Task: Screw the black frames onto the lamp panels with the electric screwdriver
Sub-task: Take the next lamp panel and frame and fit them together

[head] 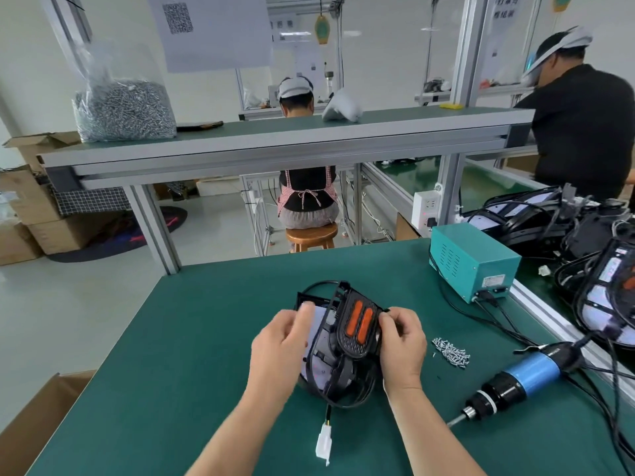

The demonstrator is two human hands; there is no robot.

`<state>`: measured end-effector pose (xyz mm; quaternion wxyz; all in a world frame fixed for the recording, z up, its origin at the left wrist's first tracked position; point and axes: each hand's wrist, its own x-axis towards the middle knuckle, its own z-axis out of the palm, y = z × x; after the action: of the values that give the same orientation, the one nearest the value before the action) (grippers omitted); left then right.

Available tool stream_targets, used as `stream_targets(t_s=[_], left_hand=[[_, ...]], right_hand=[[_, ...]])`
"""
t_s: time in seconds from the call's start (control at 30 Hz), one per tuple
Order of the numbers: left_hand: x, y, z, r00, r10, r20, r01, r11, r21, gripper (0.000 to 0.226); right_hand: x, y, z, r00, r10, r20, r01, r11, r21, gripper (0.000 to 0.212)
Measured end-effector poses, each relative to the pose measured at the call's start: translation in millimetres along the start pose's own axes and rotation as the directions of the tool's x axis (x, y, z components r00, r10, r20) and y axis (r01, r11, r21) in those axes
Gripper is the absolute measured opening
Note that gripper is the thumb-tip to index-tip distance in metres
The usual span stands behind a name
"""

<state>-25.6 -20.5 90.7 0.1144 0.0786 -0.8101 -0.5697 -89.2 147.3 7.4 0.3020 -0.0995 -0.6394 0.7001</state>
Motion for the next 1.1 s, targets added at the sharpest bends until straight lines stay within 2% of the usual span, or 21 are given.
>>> stream_targets(t_s=[0.07, 0.13, 0.2, 0.3, 0.37, 0.43, 0.57, 0.7, 0.83, 0.93, 1.1], left_hand=[[12, 5, 4, 0.993, 0.061, 0.102, -0.079, 0.98, 0.181, 0.031], [20, 1, 7, 0.979, 0.111, 0.174, -0.157, 0.947, 0.279, 0.021], [23, -4, 12, 0.965, 0.157, 0.211, -0.223, 0.915, 0.337, 0.021], [28, -6, 15, 0.973, 0.199, 0.122, -0.231, 0.894, 0.385, 0.027], [33, -7, 14, 0.98, 0.2, 0.016, -0.188, 0.886, 0.424, 0.035], [38, -9, 13, 0.983, 0.182, -0.027, -0.15, 0.874, 0.463, 0.039], [41, -11, 15, 0.989, 0.143, -0.024, -0.107, 0.831, 0.547, 0.035], [43, -10, 16, 0.989, 0.146, -0.034, -0.097, 0.794, 0.6, 0.026], [46, -9, 14, 0.987, 0.162, 0.001, -0.129, 0.785, 0.606, 0.014], [45, -8, 14, 0.982, 0.19, 0.02, -0.163, 0.776, 0.609, 0.017], [39, -15, 15, 0.976, 0.215, -0.011, -0.131, 0.632, 0.764, 0.013]], right_hand=[[1, 2, 0, 1.0, -0.015, 0.017, 0.015, 1.0, 0.003, 0.032], [1, 2, 0, 1.0, -0.011, 0.016, 0.011, 1.0, 0.007, 0.032], [1, 1, -1, 1.0, -0.006, -0.001, 0.006, 1.0, 0.015, 0.029], [-1, -3, 0, 0.999, -0.024, 0.022, 0.022, 0.997, 0.08, 0.017], [-4, -6, 0, 0.996, -0.037, 0.076, 0.03, 0.996, 0.089, 0.023], [-6, -9, 2, 0.992, -0.026, 0.125, 0.016, 0.997, 0.082, 0.031], [-8, -9, 5, 0.97, -0.047, 0.239, 0.063, 0.996, -0.059, 0.027], [-13, -9, 9, 0.925, -0.102, 0.365, 0.206, 0.944, -0.259, 0.031], [-14, -9, 10, 0.923, -0.106, 0.371, 0.232, 0.92, -0.314, 0.029], [-13, -8, 10, 0.919, -0.118, 0.376, 0.248, 0.914, -0.321, 0.03], [-13, -4, 11, 0.922, -0.123, 0.368, 0.263, 0.895, -0.36, 0.032]])
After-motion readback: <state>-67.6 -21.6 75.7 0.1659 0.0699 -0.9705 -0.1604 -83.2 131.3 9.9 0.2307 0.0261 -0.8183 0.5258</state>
